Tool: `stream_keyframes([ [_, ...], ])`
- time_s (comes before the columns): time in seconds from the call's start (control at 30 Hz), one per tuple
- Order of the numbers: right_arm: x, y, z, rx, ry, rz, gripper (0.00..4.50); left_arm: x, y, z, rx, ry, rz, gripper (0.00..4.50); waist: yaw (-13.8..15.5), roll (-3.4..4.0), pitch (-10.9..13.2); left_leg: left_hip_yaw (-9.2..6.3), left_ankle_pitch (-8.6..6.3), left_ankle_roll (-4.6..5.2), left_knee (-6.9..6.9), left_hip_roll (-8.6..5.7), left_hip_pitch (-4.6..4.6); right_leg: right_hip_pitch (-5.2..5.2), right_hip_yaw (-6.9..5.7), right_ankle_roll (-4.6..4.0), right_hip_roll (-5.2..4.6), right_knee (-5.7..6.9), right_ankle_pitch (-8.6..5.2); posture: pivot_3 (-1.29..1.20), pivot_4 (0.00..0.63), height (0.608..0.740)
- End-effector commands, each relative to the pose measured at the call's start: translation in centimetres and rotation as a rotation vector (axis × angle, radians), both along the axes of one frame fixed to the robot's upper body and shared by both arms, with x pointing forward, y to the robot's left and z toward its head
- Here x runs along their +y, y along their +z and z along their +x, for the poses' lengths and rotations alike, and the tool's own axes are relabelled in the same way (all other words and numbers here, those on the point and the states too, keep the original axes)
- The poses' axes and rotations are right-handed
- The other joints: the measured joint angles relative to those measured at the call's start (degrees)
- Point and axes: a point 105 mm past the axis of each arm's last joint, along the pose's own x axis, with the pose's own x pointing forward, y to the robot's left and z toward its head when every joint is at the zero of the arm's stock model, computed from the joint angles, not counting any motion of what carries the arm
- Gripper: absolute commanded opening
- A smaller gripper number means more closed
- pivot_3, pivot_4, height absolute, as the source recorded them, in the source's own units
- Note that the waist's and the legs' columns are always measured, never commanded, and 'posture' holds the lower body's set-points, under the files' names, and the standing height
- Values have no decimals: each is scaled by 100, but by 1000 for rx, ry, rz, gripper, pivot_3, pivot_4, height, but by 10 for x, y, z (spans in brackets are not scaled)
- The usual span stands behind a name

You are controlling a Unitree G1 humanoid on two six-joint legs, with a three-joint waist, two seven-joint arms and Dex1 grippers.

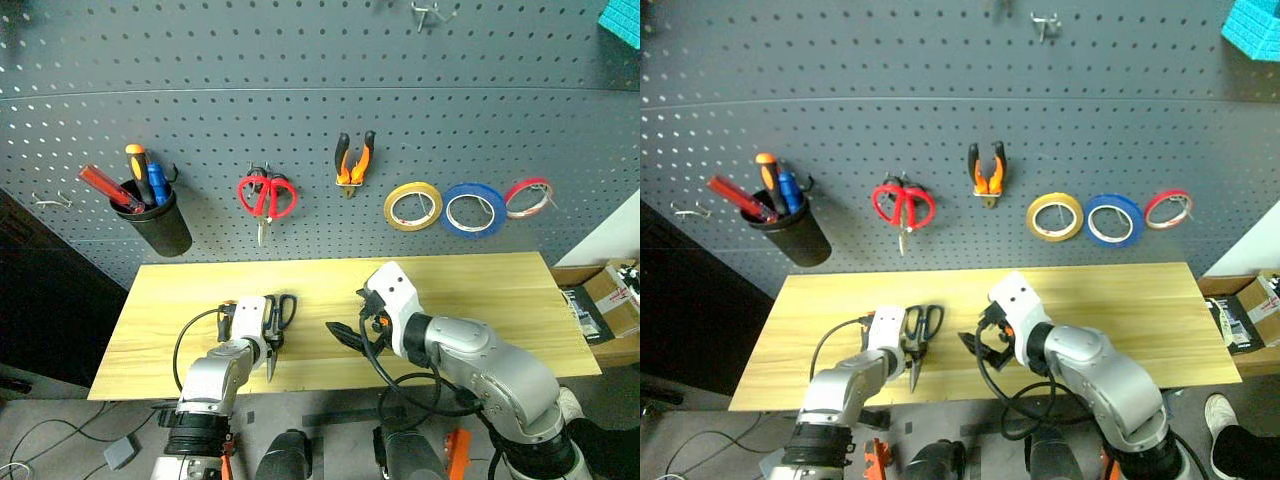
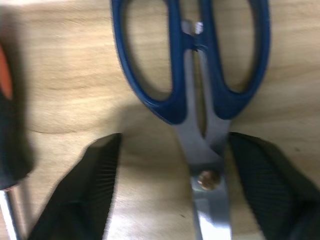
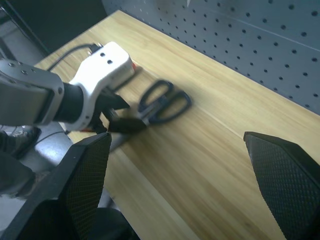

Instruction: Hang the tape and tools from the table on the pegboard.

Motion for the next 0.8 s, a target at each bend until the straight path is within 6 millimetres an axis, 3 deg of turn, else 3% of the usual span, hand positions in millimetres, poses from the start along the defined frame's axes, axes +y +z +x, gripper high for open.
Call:
stream_keyframes([
  [0.03,-2,14,-2,-42,-5,26,4500,-1,-10,-6,27,-14,-6,1922,2,0,0,0,0,0,0,0,0,1,0,0,0,0,0,-171,194,740],
  [0.13,-5,13,-2,-30,-16,19,4500,-1,-12,-6,16,-27,-15,994,1,0,-1,1,0,0,0,-1,0,2,0,0,-1,-1,0,-171,196,740],
  [0.3,-13,17,-3,-102,-12,-31,4500,-8,-4,-6,-42,-118,-58,773,-1,0,-1,1,0,0,0,-1,-1,2,-1,0,-1,-4,0,-174,197,740],
  [0.37,-18,20,-7,-208,26,-116,4500,-14,12,-7,-133,-254,-29,773,-5,1,0,2,0,1,-1,-1,-3,2,-1,1,-1,-11,0,-175,197,740],
  [0.57,-16,43,-34,-389,212,-48,4500,-22,51,-34,-349,-577,50,718,-12,3,3,2,-3,-2,-15,22,-14,0,0,0,-2,-56,1,-168,200,740],
  [0.8,-23,62,-32,-492,209,7,4500,-27,133,-41,-753,-692,147,717,35,2,4,0,-8,4,-15,27,-12,20,-3,-4,-6,-81,5,-144,199,740],
])
